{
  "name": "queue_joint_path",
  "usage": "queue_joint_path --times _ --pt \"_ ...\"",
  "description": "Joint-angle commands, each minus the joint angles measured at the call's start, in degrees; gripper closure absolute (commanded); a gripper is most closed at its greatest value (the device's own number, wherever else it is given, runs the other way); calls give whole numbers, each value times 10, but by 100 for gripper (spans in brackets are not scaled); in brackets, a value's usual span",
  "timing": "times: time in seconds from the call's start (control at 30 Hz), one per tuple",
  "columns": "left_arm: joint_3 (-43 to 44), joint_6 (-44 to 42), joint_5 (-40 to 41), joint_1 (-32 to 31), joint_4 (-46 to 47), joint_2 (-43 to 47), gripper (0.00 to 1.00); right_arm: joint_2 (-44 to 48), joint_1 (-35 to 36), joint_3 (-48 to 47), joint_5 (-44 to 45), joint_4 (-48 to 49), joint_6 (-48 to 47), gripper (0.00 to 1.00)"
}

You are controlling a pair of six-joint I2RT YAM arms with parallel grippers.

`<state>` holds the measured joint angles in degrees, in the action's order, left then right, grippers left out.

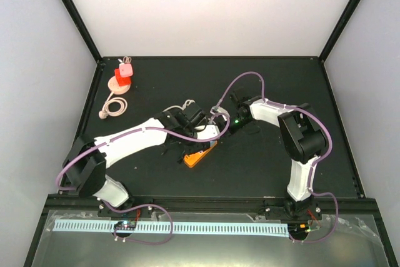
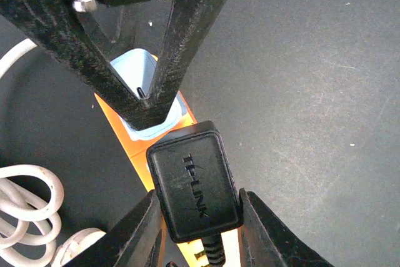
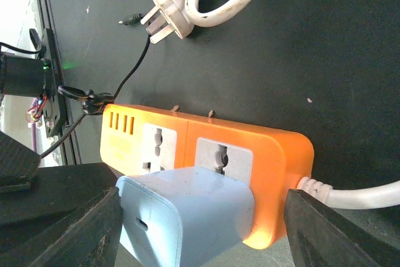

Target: Pull the plug off the socket

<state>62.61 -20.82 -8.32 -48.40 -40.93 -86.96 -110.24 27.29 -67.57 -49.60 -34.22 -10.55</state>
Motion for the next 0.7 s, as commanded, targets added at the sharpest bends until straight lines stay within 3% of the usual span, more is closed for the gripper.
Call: queue_joint_path --times 0.0,0.37,0.67 --pt "27 -4 -19 -3 -29 32 80 0 0 10 73 10 -10 27" --pt "7 -27 1 36 -81 121 80 50 0 5 38 10 -8 20" --pt "-13 -58 0 149 -113 186 80 101 0 15 14 26 -1 13"
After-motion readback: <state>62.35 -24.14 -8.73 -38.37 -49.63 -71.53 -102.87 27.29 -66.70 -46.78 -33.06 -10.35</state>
